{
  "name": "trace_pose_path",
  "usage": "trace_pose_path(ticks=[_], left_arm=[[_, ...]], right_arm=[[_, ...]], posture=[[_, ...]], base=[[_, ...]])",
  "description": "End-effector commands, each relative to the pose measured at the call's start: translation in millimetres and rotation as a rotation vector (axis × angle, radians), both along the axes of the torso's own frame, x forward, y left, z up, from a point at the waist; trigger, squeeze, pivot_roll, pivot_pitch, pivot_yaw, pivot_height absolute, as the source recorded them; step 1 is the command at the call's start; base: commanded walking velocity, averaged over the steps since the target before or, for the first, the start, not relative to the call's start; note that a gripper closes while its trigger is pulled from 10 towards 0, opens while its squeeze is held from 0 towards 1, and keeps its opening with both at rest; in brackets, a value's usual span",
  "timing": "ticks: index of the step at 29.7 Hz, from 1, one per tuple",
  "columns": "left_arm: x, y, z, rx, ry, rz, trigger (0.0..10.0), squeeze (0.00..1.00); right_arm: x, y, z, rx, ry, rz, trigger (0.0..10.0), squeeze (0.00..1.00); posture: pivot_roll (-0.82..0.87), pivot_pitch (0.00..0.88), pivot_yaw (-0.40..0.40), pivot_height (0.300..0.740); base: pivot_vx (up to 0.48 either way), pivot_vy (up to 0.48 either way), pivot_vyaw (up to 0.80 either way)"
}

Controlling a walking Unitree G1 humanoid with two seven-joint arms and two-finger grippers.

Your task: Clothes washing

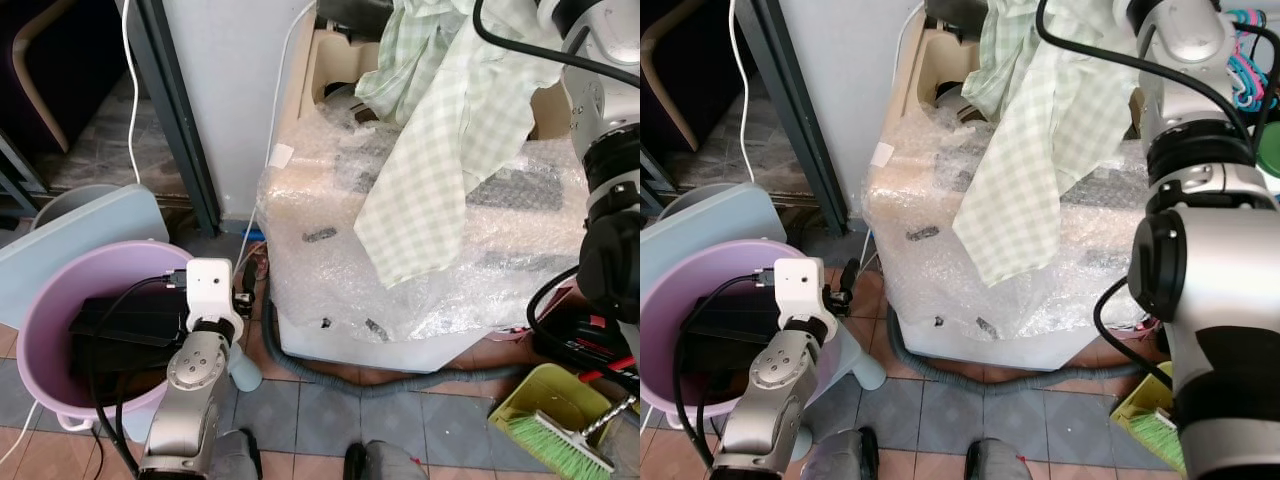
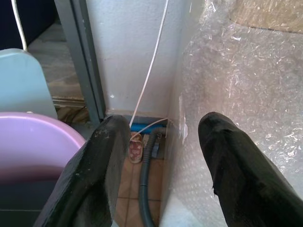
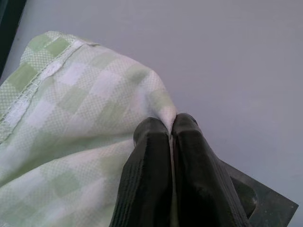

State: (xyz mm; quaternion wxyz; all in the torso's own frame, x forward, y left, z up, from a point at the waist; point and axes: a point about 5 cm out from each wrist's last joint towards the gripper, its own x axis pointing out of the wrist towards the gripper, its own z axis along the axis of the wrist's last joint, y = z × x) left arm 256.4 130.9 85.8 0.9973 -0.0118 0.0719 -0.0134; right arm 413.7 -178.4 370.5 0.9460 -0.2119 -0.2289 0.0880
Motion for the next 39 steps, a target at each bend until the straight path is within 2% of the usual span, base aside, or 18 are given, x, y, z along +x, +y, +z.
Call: trace_pose_path(ticks=[1,4,7,11,12,13,16,17,18,21,25,27,29,31,35,36,38,39], left_arm=[[-2.0,1.8,3.0,0.01,-0.013,0.017,10.0,0.0],[-0.5,0.9,3.7,0.008,-0.015,0.017,10.0,0.0],[0.2,0.7,3.7,0.007,-0.014,0.013,10.0,0.0],[2.4,0.0,3.4,0.005,-0.013,0.005,10.0,0.0],[4.4,-1.1,3.4,0.003,-0.012,-0.005,10.0,0.0],[4.8,-1.8,3.5,0.003,-0.013,-0.009,10.0,0.0],[7.0,-4.5,4.2,0.002,-0.019,-0.016,10.0,0.0],[7.8,-5.5,4.3,-0.001,-0.02,-0.017,10.0,0.0],[7.9,-5.7,4.2,-0.001,-0.02,-0.016,10.0,0.0],[6.9,-5.7,2.8,-0.004,-0.017,-0.013,10.0,0.0],[6.4,-5.1,1.7,-0.004,-0.014,-0.013,10.0,0.0],[6.9,-4.8,0.8,-0.001,-0.012,-0.02,10.0,0.0],[7.1,-4.8,0.6,0.0,-0.011,-0.023,10.0,0.0],[10.5,-5.6,0.3,0.002,-0.013,-0.037,10.0,0.0],[12.7,-6.6,1.1,0.001,-0.015,-0.041,10.0,0.0],[13.9,-8.6,1.7,0.001,-0.018,-0.049,10.0,0.0],[13.9,-9.3,1.7,0.001,-0.019,-0.053,10.0,0.0],[13.7,-9.3,1.4,0.002,-0.019,-0.055,10.0,0.0]], right_arm=[[6.3,5.1,-21.2,-0.064,0.123,-0.009,10.0,1.0],[10.7,6.4,-65.6,-0.145,0.316,0.004,10.0,1.0],[10.5,2.7,-79.3,-0.179,0.377,0.003,10.0,1.0],[8.6,-10.8,-83.0,-0.183,0.364,-0.037,10.0,1.0],[5.9,-23.3,-68.6,-0.144,0.274,-0.07,10.0,1.0],[4.9,-25.1,-64.3,-0.133,0.249,-0.065,10.0,1.0],[0.6,-25.2,-54.4,-0.086,0.195,0.036,10.0,1.0],[-3.7,-21.7,-57.1,-0.072,0.221,0.191,10.0,1.0],[-4.9,-20.7,-58.2,-0.071,0.228,0.231,10.0,1.0],[-16.9,-22.9,-86.8,-0.137,0.359,0.451,10.0,1.0],[-34.4,-34.3,-119.4,-0.142,0.493,0.575,10.0,1.0],[-44.5,-44.1,-139.6,-0.163,0.542,0.562,10.0,1.0],[-46.9,-47.2,-145.2,-0.171,0.552,0.549,10.0,1.0],[-57.6,-57.9,-169.5,-0.18,0.565,0.491,10.0,1.0],[-65.4,-56.4,-179.5,-0.191,0.592,0.508,10.0,1.0],[-64.3,-59.1,-189.3,-0.265,0.596,0.43,10.0,1.0],[-62.7,-61.9,-191.9,-0.326,0.579,0.349,10.0,1.0],[-58.5,-66.1,-190.3,-0.323,0.565,0.275,10.0,1.0]], posture=[[0.03,0.096,-0.057,0.74],[0.03,0.094,-0.052,0.74],[0.02,0.091,-0.048,0.74],[0.01,0.085,-0.041,0.74],[0.0,0.081,-0.04,0.74],[0.0,0.079,-0.039,0.74],[-0.01,0.07,-0.039,0.74],[-0.01,0.065,-0.041,0.74],[-0.01,0.065,-0.041,0.74],[-0.01,0.054,-0.037,0.74],[-0.01,0.049,-0.03,0.74],[-0.02,0.042,-0.022,0.74],[-0.02,0.042,-0.022,0.74],[-0.04,0.032,-0.011,0.74],[-0.04,0.032,-0.006,0.74],[-0.04,0.031,-0.003,0.74],[-0.04,0.031,-0.002,0.74],[-0.04,0.031,-0.002,0.74]], base=[[0.0,0.0,0.0],[0.0,0.0,0.0],[0.0,0.0,0.0],[0.0,0.0,0.0],[0.0,0.0,0.0],[0.0,0.0,0.0],[0.0,0.0,0.0],[0.0,0.0,0.0],[0.0,0.0,0.0],[0.0,0.0,0.0],[0.0,0.0,0.0],[0.0,0.0,0.0],[0.0,0.0,0.0],[0.0,0.0,0.0],[0.0,0.0,0.0],[0.0,0.0,0.0],[0.0,0.0,0.0],[0.0,0.0,0.0]])
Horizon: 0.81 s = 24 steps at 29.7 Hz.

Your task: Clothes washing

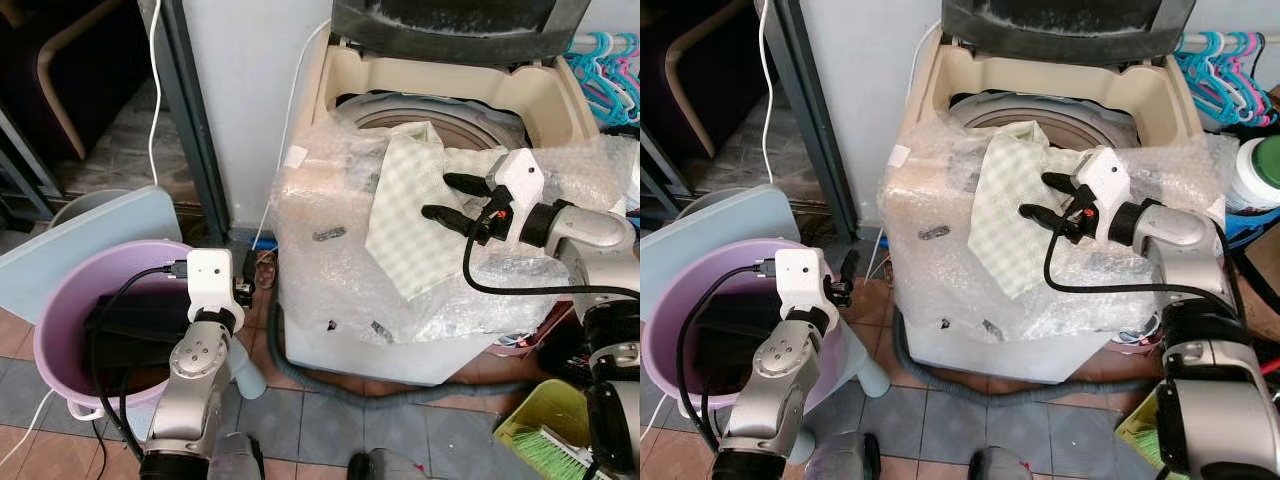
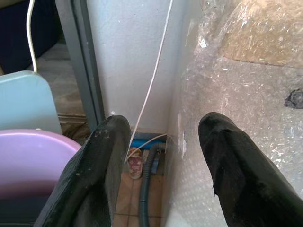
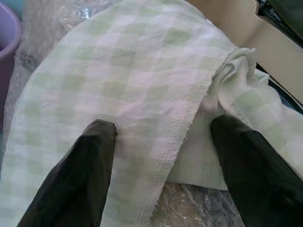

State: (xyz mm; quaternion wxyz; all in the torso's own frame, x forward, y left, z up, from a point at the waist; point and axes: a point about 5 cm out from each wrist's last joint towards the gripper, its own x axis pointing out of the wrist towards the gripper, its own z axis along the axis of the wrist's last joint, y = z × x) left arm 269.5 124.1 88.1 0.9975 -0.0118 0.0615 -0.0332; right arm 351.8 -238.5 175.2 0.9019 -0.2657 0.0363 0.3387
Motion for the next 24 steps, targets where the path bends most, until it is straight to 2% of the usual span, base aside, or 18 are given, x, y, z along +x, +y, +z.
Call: trace_pose_path(ticks=[1,2,5,6,9,10,11,14,16,19,20,21,22,23,24], left_arm=[[0.6,-2.4,-1.0,0.005,0.002,-0.015,10.0,0.0],[0.6,-2.4,-1.0,0.005,0.002,-0.015,10.0,0.0],[0.6,-1.1,-2.2,0.008,0.004,-0.012,10.0,0.0],[0.6,-0.8,-2.3,0.01,0.003,-0.01,10.0,0.0],[0.7,-0.8,-2.1,0.01,0.002,-0.009,10.0,0.0],[0.7,-0.6,-2.1,0.011,0.002,-0.008,10.0,0.0],[0.7,-0.6,-2.1,0.011,0.002,-0.008,10.0,0.0],[-0.1,0.0,-2.8,0.013,0.003,-0.004,10.0,0.0],[-0.8,-0.6,-3.5,0.014,0.004,-0.005,10.0,0.0],[-0.8,-1.4,-3.5,0.012,0.003,-0.006,10.0,0.0],[-0.8,-1.6,-3.4,0.011,0.003,-0.006,10.0,0.0],[-1.0,-1.4,-3.7,0.011,0.004,-0.004,10.0,0.0],[-1.0,-1.4,-3.7,0.011,0.004,-0.004,10.0,0.0],[-1.8,-0.6,-4.5,0.011,0.006,-0.002,10.0,0.0],[-2.2,-0.3,-4.8,0.012,0.007,-0.002,10.0,0.0]], right_arm=[[5.8,-8.6,6.1,-0.045,-0.052,-0.094,10.0,1.0],[5.8,-8.6,6.1,-0.045,-0.052,-0.094,10.0,1.0],[17.7,-24.8,19.2,-0.025,-0.101,-0.288,10.0,1.0],[23.4,-34.6,34.9,0.025,-0.156,-0.396,10.0,1.0],[25.1,-38.3,42.7,0.043,-0.186,-0.432,10.0,1.0],[27.2,-41.4,55.9,0.074,-0.249,-0.469,10.0,1.0],[27.2,-41.4,55.9,0.074,-0.249,-0.469,10.0,1.0],[28.7,-49.5,111.4,0.212,-0.513,-0.568,10.0,1.0],[26.5,-54.4,128.3,0.25,-0.589,-0.603,10.0,1.0],[28.5,-51.9,127.2,0.287,-0.542,-0.557,10.0,1.0],[29.1,-47.6,121.7,0.272,-0.495,-0.497,10.0,1.0],[27.9,-38.8,100.0,0.185,-0.34,-0.343,10.0,1.0],[27.9,-38.8,100.0,0.185,-0.34,-0.343,10.0,1.0],[21.0,-37.0,79.7,0.123,-0.216,-0.224,10.0,1.0],[18.2,-37.6,74.0,0.113,-0.18,-0.196,10.0,1.0]], posture=[[-0.04,0.03,-0.003,0.74],[-0.04,0.03,-0.003,0.74],[-0.04,0.027,-0.005,0.74],[-0.03,0.027,-0.007,0.74],[-0.03,0.027,-0.007,0.74],[-0.03,0.027,-0.007,0.74],[-0.03,0.027,-0.007,0.74],[-0.04,0.03,-0.008,0.74],[-0.04,0.031,-0.009,0.74],[-0.04,0.033,-0.01,0.74],[-0.04,0.034,-0.011,0.74],[-0.04,0.035,-0.012,0.74],[-0.04,0.035,-0.012,0.74],[-0.04,0.037,-0.013,0.74],[-0.04,0.037,-0.014,0.74]], base=[[0.0,0.0,0.0],[0.0,0.0,0.0],[0.0,0.0,0.0],[0.0,0.0,0.0],[0.0,0.0,0.0],[0.0,0.0,0.0],[0.0,0.0,0.0],[0.0,0.0,0.0],[0.0,0.0,0.0],[0.0,0.0,0.0],[0.0,0.0,0.0],[0.0,0.0,0.0],[0.0,0.0,0.0],[0.0,0.0,0.0],[0.0,0.0,0.0]])
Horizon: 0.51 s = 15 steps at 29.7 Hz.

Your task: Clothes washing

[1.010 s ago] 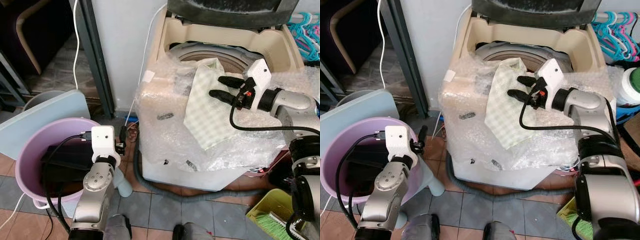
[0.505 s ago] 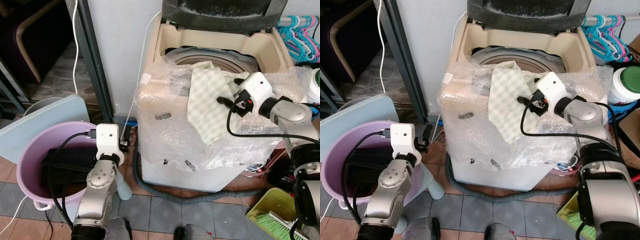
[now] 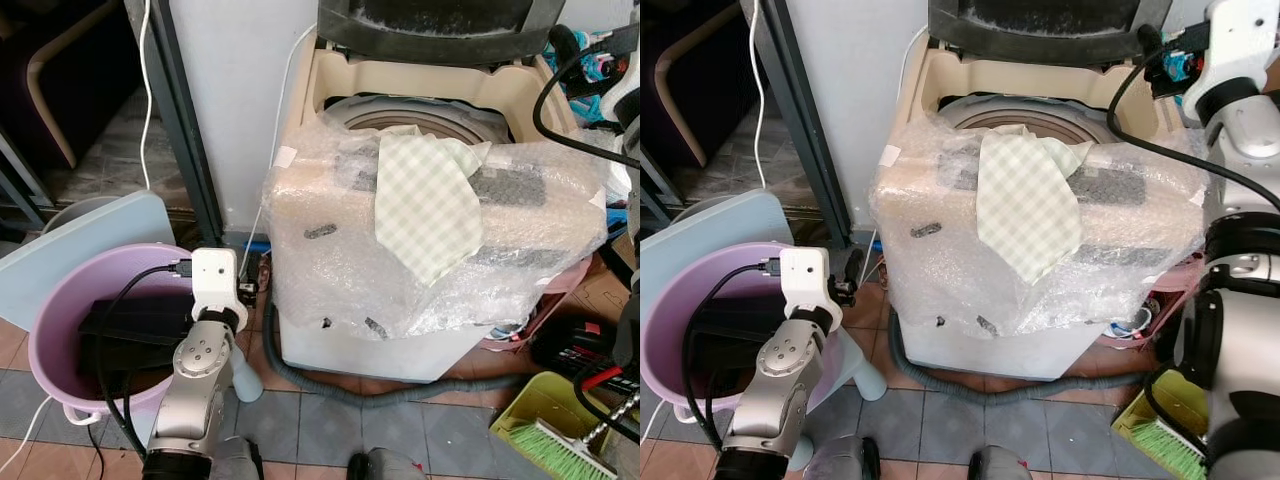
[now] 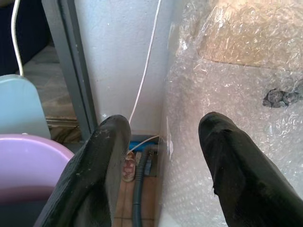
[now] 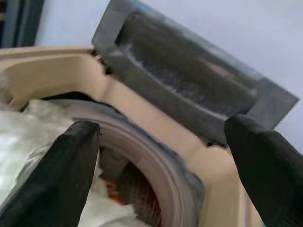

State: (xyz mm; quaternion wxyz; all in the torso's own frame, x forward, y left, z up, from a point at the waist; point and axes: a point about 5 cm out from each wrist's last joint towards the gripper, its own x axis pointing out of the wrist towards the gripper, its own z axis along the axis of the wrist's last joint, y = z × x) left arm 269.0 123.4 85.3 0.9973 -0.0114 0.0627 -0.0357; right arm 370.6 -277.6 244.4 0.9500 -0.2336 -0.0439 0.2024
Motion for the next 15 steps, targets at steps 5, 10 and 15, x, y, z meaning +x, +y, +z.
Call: trace_pose_path(ticks=[5,10,15], left_arm=[[-6.7,2.1,-6.7,0.009,0.027,0.003,10.0,0.0],[-6.6,2.0,-6.8,0.008,0.028,-0.001,10.0,0.0],[-6.2,6.9,-6.4,0.016,0.031,-0.008,10.0,0.0]], right_arm=[[-29.2,-3.4,-31.1,0.016,0.234,0.229,10.0,1.0],[-38.6,-4.4,-35.4,0.063,0.287,0.277,10.0,0.6],[-51.3,-9.7,-33.5,0.156,0.338,0.319,10.0,0.25]], posture=[[-0.05,0.044,-0.016,0.74],[-0.05,0.045,-0.011,0.74],[-0.06,0.046,-0.004,0.74]], base=[[0.0,0.0,0.0],[0.0,0.0,0.0],[0.0,0.0,0.0]])
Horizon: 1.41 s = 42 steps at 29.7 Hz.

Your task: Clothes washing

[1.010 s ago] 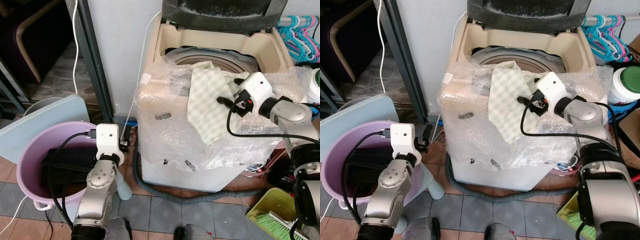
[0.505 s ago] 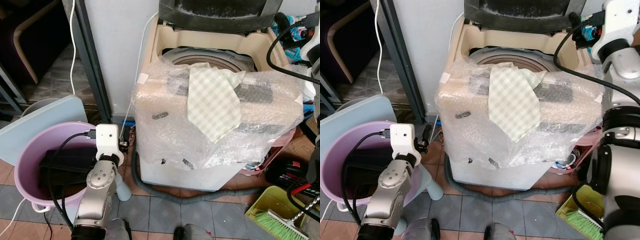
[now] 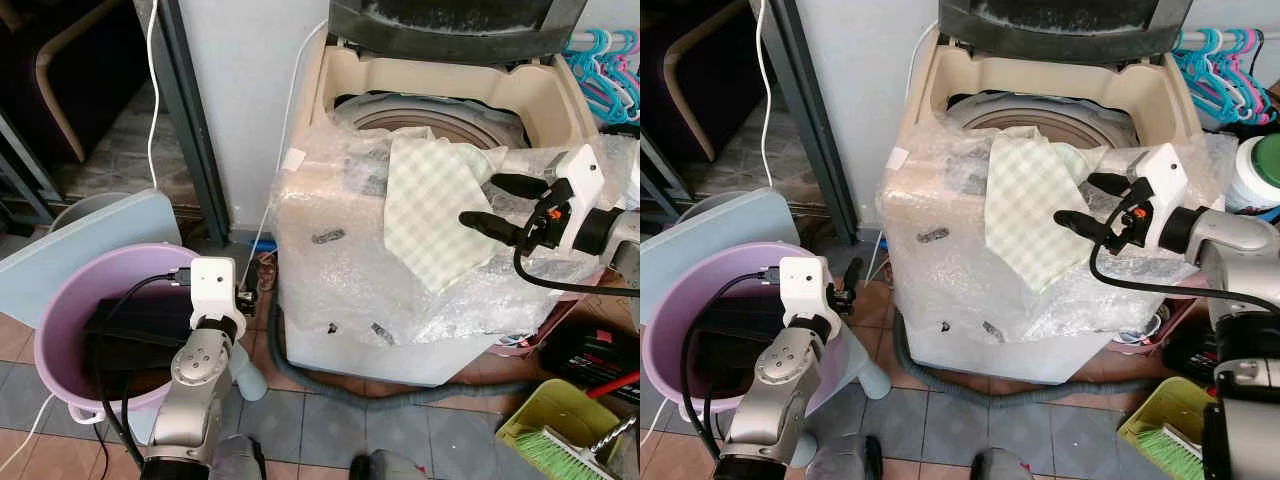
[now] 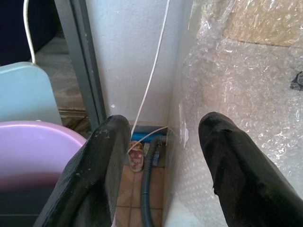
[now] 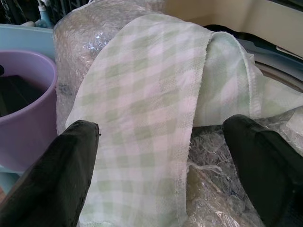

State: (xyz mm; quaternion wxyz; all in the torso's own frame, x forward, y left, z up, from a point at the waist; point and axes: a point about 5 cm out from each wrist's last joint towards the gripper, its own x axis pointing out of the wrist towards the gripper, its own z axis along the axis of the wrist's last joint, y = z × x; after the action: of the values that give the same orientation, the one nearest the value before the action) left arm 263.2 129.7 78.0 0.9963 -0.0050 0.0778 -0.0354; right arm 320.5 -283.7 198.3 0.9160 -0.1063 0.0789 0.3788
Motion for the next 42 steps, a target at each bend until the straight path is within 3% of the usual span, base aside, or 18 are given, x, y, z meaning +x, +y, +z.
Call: trace_pose_path(ticks=[1,2,6,13,19,22,32,35,42], left_arm=[[-1.0,2.5,0.5,0.002,0.004,-0.008,10.0,0.0],[-1.6,4.1,-0.1,0.004,0.007,-0.008,10.0,0.0],[-3.1,7.1,-2.9,0.01,0.022,-0.009,10.0,0.0],[-4.7,-4.8,-6.4,0.032,0.04,-0.089,10.0,0.0],[-4.9,-0.8,-8.1,0.044,0.046,-0.077,10.0,0.0],[-3.2,1.2,-7.3,0.059,0.043,-0.063,10.0,0.0],[-4.4,-0.4,-9.6,0.069,0.05,-0.062,10.0,0.0],[-2.9,-0.7,-9.4,0.057,0.049,-0.055,10.0,0.0],[-2.1,-0.8,-10.4,0.07,0.056,-0.054,10.0,0.0]], right_arm=[[-5.9,-4.4,14.4,0.027,-0.012,0.028,10.0,0.05],[-10.8,-5.2,15.5,0.052,0.012,0.044,10.0,0.0],[-40.6,-6.7,9.0,0.124,0.161,0.154,10.0,0.0],[-68.7,7.8,-35.5,0.068,0.349,0.226,10.0,0.0],[-61.3,33.2,-55.3,0.101,0.296,0.15,10.0,0.0],[-67.4,46.4,-72.2,0.074,0.332,0.164,10.0,0.0],[-69.8,58.6,-80.3,0.059,0.322,0.215,10.0,0.0],[-70.2,63.0,-92.5,0.034,0.38,0.206,10.0,0.0],[-68.3,66.1,-104.5,-0.004,0.405,0.198,10.0,0.0]], posture=[[-0.06,0.045,-0.002,0.74],[-0.06,0.045,-0.002,0.74],[-0.07,0.045,-0.001,0.74],[-0.08,0.05,0.005,0.74],[-0.07,0.055,0.01,0.74],[-0.07,0.056,0.013,0.74],[-0.07,0.054,0.015,0.74],[-0.07,0.051,0.017,0.74],[-0.06,0.049,0.021,0.74]], base=[[0.0,0.0,0.0],[0.0,0.0,0.0],[0.0,0.0,0.0],[0.0,0.0,0.0],[0.0,-0.161,0.0],[0.0,-0.4,0.0],[0.0,-0.475,0.48],[0.0,-0.175,0.37],[0.0,0.0,0.0]])
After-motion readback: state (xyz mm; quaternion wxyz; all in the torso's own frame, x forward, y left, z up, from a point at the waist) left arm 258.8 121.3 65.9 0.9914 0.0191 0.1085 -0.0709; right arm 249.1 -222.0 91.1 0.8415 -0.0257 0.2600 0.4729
